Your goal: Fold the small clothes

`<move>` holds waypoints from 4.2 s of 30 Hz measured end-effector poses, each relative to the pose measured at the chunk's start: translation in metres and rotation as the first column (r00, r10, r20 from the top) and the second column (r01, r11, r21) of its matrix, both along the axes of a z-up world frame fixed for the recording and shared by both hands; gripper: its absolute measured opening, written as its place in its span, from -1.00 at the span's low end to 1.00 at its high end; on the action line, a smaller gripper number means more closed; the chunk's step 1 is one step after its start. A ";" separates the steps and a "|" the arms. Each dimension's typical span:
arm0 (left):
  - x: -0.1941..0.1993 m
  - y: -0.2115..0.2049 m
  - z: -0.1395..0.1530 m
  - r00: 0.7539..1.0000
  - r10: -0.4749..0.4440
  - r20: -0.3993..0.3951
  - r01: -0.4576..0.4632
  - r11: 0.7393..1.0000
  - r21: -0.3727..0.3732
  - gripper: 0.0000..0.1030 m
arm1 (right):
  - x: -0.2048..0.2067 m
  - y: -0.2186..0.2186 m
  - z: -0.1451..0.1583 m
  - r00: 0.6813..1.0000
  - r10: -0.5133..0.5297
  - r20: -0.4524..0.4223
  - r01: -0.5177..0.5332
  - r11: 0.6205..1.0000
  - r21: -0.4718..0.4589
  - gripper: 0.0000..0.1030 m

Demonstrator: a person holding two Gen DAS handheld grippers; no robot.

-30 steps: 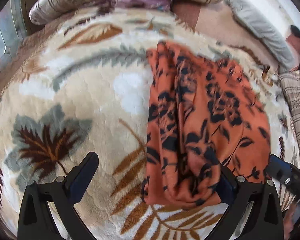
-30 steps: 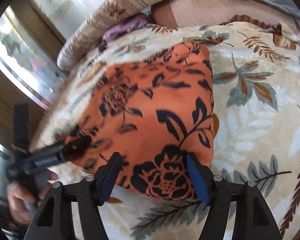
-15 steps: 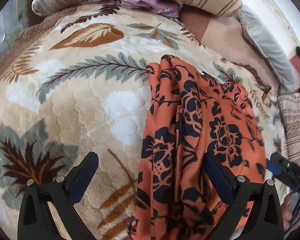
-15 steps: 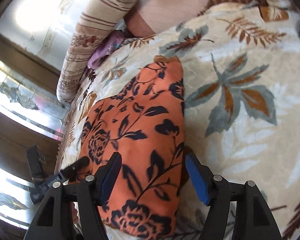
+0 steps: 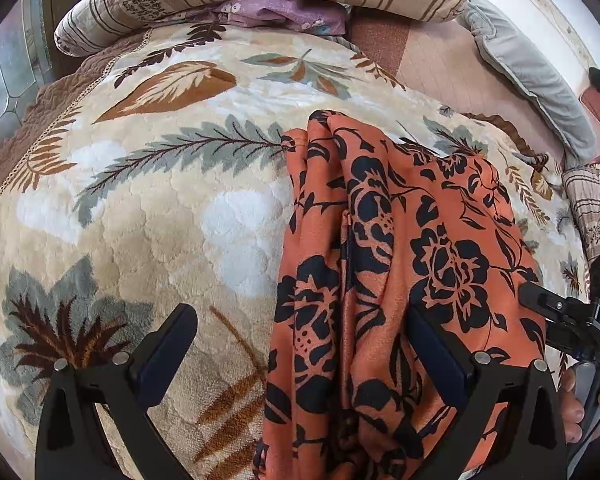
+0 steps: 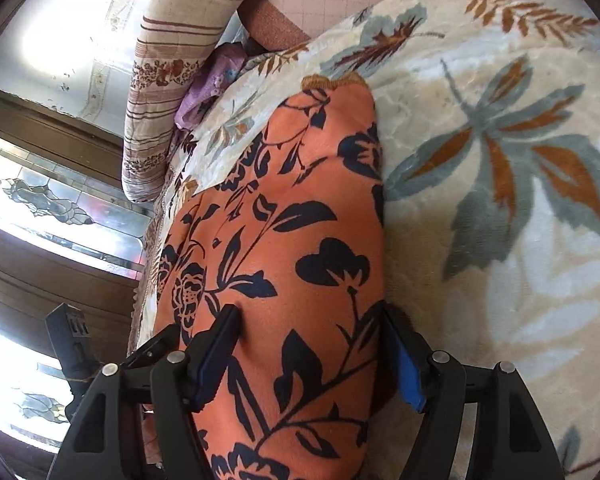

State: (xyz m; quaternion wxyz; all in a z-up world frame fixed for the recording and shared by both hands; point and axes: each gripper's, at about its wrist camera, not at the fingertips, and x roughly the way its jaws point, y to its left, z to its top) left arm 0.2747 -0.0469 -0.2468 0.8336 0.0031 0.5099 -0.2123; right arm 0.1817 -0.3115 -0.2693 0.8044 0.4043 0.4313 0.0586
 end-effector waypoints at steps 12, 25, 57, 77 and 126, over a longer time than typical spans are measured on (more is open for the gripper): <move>-0.003 -0.006 0.000 1.000 -0.011 0.018 0.010 1.000 0.023 1.00 | 0.017 -0.004 -0.016 0.998 0.025 0.049 -0.030 0.995 0.098 0.47; 0.003 -0.005 -0.004 0.994 -0.060 -0.089 0.053 0.995 -0.084 1.00 | 0.023 0.008 -0.013 0.998 0.021 0.055 -0.022 0.999 0.026 0.35; -0.115 -0.043 0.065 0.968 -0.251 0.016 0.246 0.933 -0.263 -0.29 | -0.099 0.002 0.100 0.981 0.004 0.195 0.052 0.959 -0.279 -0.10; -0.212 -0.048 0.054 0.966 -0.237 0.103 0.233 0.971 0.045 0.00 | -0.216 -0.037 0.058 0.989 -0.123 0.080 0.141 0.948 -0.285 0.17; -0.346 0.042 0.250 0.770 0.138 0.622 -0.222 0.973 0.059 0.81 | -0.340 0.124 0.246 0.954 -0.105 0.280 0.269 0.711 -0.650 0.11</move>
